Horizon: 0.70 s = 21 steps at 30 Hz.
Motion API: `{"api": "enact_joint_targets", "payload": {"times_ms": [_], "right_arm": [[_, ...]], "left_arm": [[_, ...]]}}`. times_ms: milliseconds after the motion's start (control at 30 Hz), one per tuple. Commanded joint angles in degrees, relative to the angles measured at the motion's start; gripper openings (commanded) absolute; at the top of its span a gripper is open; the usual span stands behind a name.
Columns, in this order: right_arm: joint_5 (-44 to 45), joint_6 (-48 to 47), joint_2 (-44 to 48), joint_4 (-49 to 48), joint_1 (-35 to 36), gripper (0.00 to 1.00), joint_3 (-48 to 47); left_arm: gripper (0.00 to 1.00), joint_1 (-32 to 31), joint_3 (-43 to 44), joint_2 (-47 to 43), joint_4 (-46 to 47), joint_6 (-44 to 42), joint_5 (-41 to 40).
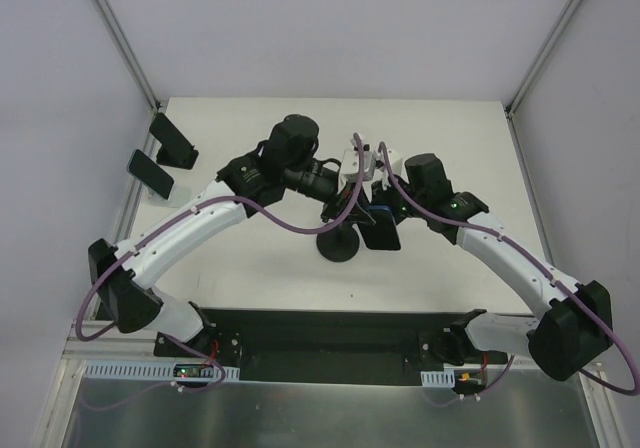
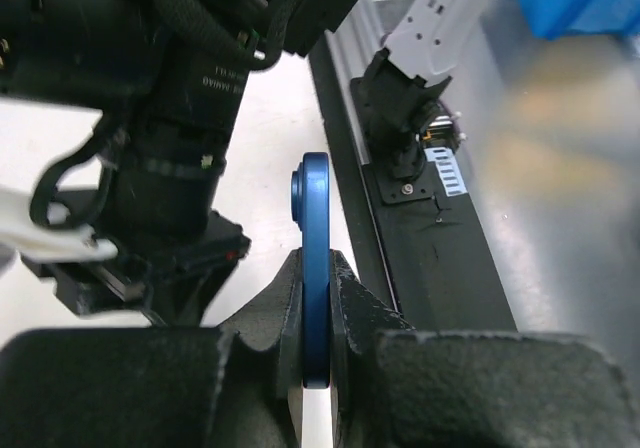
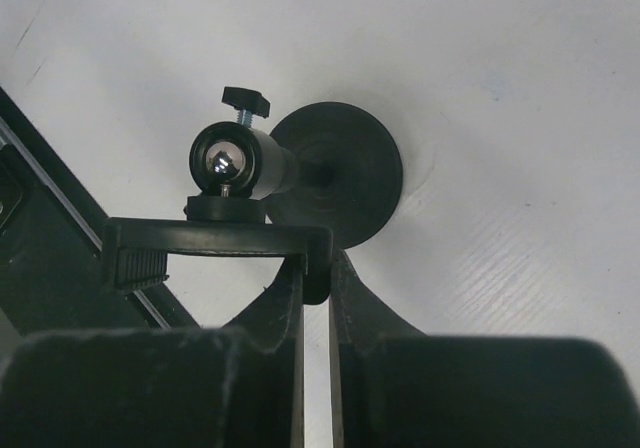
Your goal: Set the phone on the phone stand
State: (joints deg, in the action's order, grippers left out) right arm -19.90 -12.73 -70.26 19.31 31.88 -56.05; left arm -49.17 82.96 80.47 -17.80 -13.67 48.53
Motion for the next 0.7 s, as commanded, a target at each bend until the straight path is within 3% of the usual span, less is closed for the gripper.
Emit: {"api": "enact_joint_targets", "payload": {"times_ms": [0,233,667], "right_arm": [[-6.7,-1.2,3.5,-6.9,0.3,0.01,0.6],[-9.4,-0.6,5.0,-8.3,0.3,0.01,1.6],[-10.4,-0.8,4.9,-8.2,0.4,0.01,1.5]], "left_arm": [[0.00,3.5,6.9,4.5,3.7,-8.2,20.8],[0.00,6.1,10.9,11.9,-5.2,-14.5,21.7],[0.00,7.6,12.1,15.8,-12.3,-21.7,15.2]]}}
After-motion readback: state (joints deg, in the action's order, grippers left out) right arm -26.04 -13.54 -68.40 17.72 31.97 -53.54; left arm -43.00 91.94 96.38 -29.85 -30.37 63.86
